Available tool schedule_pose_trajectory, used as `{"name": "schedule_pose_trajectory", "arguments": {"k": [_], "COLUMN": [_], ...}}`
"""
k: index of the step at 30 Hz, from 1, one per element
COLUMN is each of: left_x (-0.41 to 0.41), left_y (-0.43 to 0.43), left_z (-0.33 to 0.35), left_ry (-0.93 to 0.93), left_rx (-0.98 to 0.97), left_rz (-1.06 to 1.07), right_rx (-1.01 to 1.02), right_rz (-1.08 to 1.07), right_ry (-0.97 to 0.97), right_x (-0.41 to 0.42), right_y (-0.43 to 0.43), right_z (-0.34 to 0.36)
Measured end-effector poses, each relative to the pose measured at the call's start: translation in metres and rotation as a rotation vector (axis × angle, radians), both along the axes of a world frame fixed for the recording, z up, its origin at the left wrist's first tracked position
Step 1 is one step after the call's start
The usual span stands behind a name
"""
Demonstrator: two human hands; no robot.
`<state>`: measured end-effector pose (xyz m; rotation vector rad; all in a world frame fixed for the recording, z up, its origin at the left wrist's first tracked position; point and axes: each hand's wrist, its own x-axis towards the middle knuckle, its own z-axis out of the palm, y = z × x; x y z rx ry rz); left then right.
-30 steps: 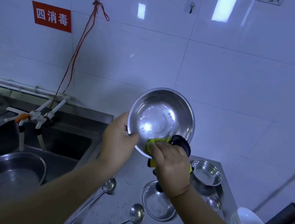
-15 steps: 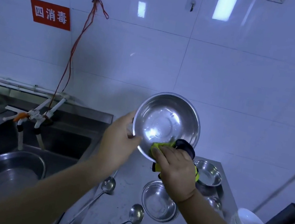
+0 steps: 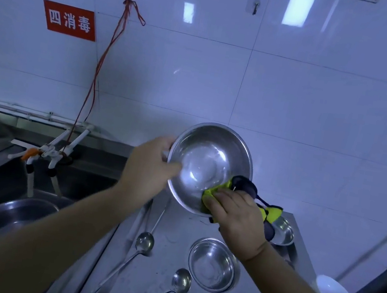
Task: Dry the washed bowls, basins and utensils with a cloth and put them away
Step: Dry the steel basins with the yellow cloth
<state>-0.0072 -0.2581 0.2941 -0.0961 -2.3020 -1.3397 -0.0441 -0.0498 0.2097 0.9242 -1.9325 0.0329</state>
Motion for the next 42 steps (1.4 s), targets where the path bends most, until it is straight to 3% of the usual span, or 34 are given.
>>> {"name": "schedule_pose_trajectory", "arguments": {"k": [4, 12, 15, 17, 20, 26, 30, 33, 35, 38, 42], "left_x": [0.01, -0.003, 0.0, 0.002, 0.01, 0.017, 0.013, 0.011, 0.011, 0.012, 0.017], "left_y": [0.012, -0.011, -0.012, -0.009, -0.002, -0.003, -0.008, -0.013, -0.014, -0.01, 0.002], "left_z": [-0.037, 0.02, 0.024, 0.006, -0.025, -0.025, -0.025, -0.034, -0.041, -0.049, -0.051], "left_ry": [-0.042, -0.002, -0.023, -0.103, -0.242, -0.243, -0.182, -0.177, -0.172, -0.188, -0.195], "left_rx": [0.161, -0.334, -0.165, 0.049, 0.179, 0.126, 0.044, -0.017, -0.047, -0.062, -0.064], "left_rz": [0.039, -0.132, -0.064, 0.006, -0.007, -0.051, 0.037, 0.095, 0.12, 0.105, 0.089], "right_rx": [-0.032, 0.139, 0.033, -0.02, -0.012, 0.087, 0.104, -0.194, -0.494, -0.829, -0.793], "right_rz": [-0.005, 0.058, 0.06, 0.057, 0.04, 0.001, 0.107, 0.171, 0.18, 0.119, -0.197], "right_ry": [-0.034, -0.036, -0.011, -0.014, -0.058, -0.183, -0.523, -0.94, -1.055, -0.988, -0.609], "right_x": [0.008, 0.003, 0.001, 0.006, 0.015, 0.018, 0.024, 0.029, 0.034, 0.031, 0.027], "right_y": [-0.009, -0.007, -0.003, -0.005, -0.009, -0.006, -0.007, -0.004, -0.008, -0.02, -0.048], "right_z": [-0.01, -0.019, -0.011, -0.014, -0.022, -0.03, -0.02, -0.008, 0.006, 0.024, 0.017]}}
